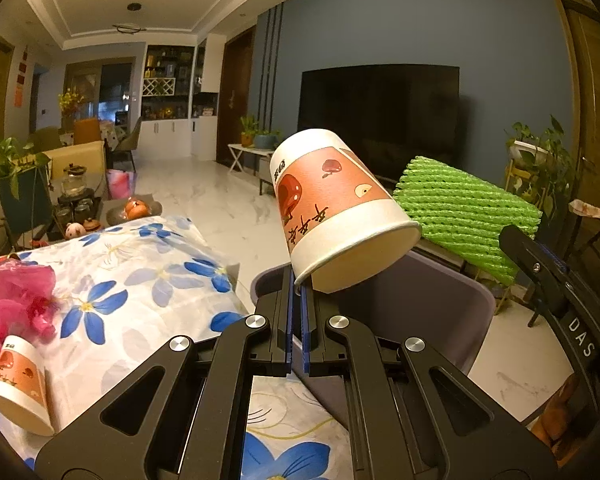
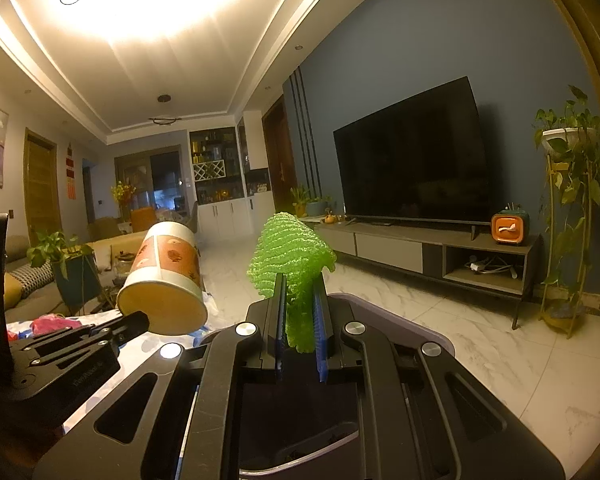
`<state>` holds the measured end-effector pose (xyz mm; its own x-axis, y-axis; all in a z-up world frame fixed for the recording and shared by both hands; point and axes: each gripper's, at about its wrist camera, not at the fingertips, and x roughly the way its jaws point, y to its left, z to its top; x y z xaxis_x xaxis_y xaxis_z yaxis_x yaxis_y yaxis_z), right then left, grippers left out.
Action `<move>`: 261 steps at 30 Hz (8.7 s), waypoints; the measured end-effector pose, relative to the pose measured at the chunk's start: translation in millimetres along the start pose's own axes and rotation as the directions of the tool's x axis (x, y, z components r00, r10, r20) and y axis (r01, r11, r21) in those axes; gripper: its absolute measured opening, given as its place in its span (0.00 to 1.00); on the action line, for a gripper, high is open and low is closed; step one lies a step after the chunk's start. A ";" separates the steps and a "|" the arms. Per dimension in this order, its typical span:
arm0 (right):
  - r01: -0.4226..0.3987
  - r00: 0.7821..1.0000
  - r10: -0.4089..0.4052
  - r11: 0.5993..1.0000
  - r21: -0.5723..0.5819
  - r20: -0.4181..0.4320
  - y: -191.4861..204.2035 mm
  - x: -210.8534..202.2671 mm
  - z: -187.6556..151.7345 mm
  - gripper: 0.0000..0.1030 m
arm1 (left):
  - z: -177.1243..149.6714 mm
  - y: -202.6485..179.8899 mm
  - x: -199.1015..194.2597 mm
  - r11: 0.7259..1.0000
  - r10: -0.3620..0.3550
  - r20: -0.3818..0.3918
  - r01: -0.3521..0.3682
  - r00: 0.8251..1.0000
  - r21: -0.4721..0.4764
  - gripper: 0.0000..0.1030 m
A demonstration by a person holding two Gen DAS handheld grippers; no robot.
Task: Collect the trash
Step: 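Carry the cup and green net over the grey bin and open both tools, then move both tools back toward the trash on the bed, then grasp the white paper cup with the right tool while the left tool grasps the blue foam net, then carry the white cup and blue net over the grey bin with both tools, then open both tools to drop the cup and net into the bin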
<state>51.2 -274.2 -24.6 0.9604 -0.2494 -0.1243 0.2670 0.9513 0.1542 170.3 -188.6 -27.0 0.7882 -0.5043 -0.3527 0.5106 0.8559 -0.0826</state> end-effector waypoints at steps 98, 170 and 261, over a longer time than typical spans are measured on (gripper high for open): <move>-0.476 0.835 0.319 0.827 -0.298 -0.449 292.7 18.0 -125.5 0.37 | -114.4 257.0 -228.3 0.697 0.671 -0.053 -0.654 0.739 -0.294 0.82; -0.270 0.954 0.244 0.952 -0.147 -0.176 148.8 -57.4 -37.2 0.03 | -50.8 155.7 -214.6 0.925 0.355 0.093 -0.336 0.930 -0.180 0.05; 0.077 0.994 -0.079 0.997 -0.022 -0.079 -0.1 24.5 -28.4 0.45 | -39.3 43.5 -42.1 0.988 0.116 0.068 -0.108 0.991 -0.111 0.80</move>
<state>72.4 -275.3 -55.4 0.9270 -0.3087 -0.2130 0.3388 0.9329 0.1225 145.8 -125.6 -52.4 0.8636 -0.4085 -0.2953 0.3814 0.9126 -0.1471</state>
